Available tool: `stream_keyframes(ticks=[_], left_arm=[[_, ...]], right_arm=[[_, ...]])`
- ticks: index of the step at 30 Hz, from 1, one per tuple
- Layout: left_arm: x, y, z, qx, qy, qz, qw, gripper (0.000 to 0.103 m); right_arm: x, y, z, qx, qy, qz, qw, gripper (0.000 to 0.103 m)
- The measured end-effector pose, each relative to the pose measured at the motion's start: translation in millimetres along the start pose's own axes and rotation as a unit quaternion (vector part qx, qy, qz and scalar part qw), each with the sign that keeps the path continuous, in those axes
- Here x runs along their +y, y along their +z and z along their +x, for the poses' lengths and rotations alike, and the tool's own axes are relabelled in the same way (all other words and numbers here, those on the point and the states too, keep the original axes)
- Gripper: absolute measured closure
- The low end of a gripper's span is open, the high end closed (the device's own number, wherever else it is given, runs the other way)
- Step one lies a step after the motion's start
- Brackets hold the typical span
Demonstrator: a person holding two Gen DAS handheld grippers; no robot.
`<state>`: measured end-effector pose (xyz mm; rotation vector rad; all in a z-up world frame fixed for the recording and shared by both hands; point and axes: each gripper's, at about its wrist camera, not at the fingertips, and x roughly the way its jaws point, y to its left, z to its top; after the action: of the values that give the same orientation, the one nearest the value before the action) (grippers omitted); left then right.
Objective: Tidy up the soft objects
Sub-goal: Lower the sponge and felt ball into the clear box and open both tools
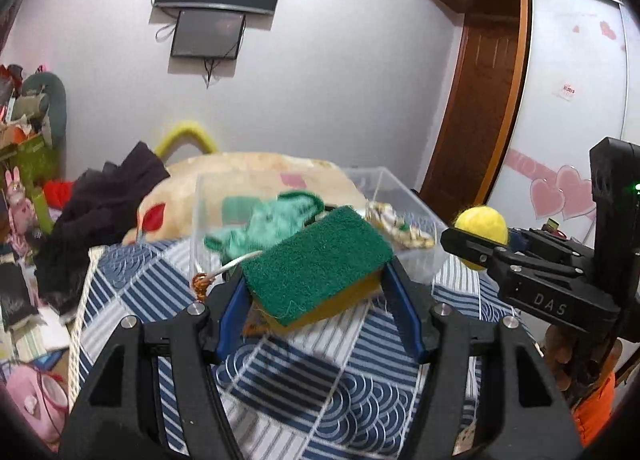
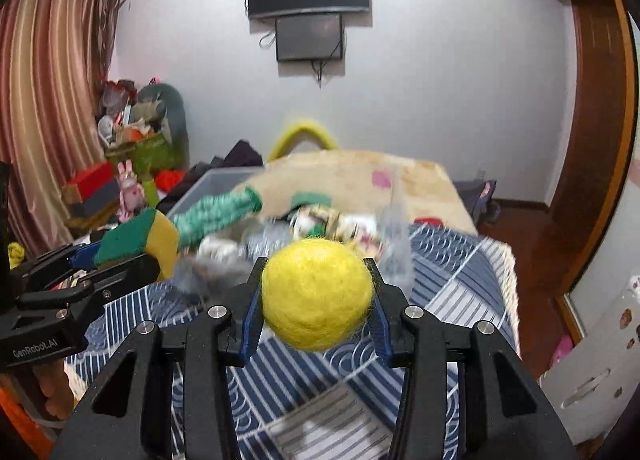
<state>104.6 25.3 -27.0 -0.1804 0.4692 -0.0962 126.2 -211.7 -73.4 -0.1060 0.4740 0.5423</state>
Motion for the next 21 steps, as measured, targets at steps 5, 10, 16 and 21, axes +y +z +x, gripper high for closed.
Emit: stream_keyframes(ticks=[5, 10, 16, 21], left_arm=[[1.6, 21.2, 7.8, -0.016, -0.001, 0.002, 0.9999, 0.040], [4.9, 35.0, 32.1, -0.007, 0.012, 0.011, 0.9998, 0.040], [14.8, 33.0, 78.9, 0.033, 0.035, 0.011, 0.9988, 0.040], [28.7, 21.4, 109.3, 0.073, 0.035, -0.003, 0.9967, 0.040]], right_arm=[[3.0, 23.4, 10.5, -0.014, -0.003, 0.002, 1.000, 0.062], [6.0, 34.7, 27.7, -0.010, -0.010, 0.003, 1.000, 0.062], [9.2, 28.8, 66.1, 0.038, -0.007, 0.004, 0.999, 0.062], [11.8, 13.7, 85.0, 0.072, -0.005, -0.008, 0.997, 0.062]])
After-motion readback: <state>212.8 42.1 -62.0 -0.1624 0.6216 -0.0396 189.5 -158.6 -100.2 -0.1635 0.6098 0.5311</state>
